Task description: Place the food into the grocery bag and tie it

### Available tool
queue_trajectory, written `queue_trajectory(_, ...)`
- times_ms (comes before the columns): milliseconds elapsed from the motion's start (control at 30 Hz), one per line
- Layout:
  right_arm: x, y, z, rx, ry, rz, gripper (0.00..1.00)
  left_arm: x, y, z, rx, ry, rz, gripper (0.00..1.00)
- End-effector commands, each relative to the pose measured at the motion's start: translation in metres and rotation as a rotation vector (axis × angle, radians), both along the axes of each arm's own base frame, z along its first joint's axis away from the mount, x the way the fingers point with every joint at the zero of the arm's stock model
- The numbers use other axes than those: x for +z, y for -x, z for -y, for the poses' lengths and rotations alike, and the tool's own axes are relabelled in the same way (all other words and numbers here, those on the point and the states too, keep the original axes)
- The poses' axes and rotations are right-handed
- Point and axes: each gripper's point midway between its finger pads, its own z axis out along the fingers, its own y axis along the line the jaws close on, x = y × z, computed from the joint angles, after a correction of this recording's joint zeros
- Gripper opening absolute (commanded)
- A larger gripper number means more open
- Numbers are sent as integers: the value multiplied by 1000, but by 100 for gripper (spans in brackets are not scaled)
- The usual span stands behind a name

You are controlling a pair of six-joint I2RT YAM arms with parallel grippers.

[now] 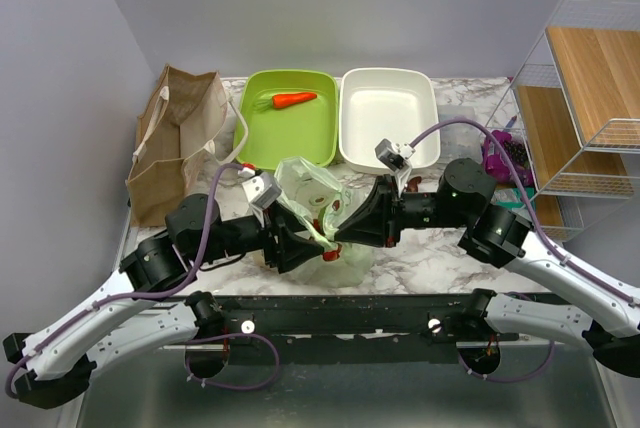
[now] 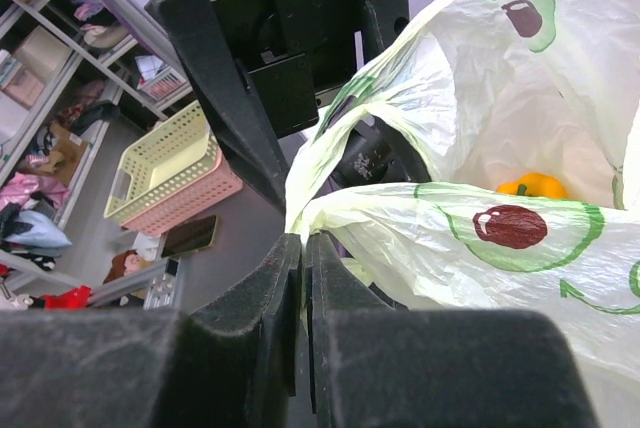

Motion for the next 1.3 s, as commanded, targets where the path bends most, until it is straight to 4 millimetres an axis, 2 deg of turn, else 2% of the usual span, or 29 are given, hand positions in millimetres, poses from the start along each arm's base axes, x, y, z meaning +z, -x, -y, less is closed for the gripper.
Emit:
queue_trajectory(0,-11,-2,2,-23,36,-29,11,9,-4,12,-18,30,48,64)
queue_trajectory(300,-24,-5,1,-36,90,-55,7,9,-2,18,-35,16,61,65)
queue_trajectory(433,-25,-11,4,-74,91,-23,6,5,-1,12,-24,-34,83,58)
queue_trajectory(567,-26,-12,7,-85,100,-3,6,-3,-2,2,-18,-109,124,57)
queue_trajectory(667,-26,-12,7,-82,108,3,5,-6,-6,-2,-10,-150,172,57)
queue_trajectory(833,-24,-14,7,-86,111,18,3,-8,-15,2,-1,-197,261,54)
queue_trajectory(967,-23,-26,9,-154,145,13,1,-13,-20,11,7,-232,319,53)
queue_trajectory(1100,-22,-34,10,-190,183,18,1,-12,-25,16,37,-227,366,53)
queue_trajectory(1267,-17,-37,14,-223,181,24,1,-7,-39,14,135,-238,425,50)
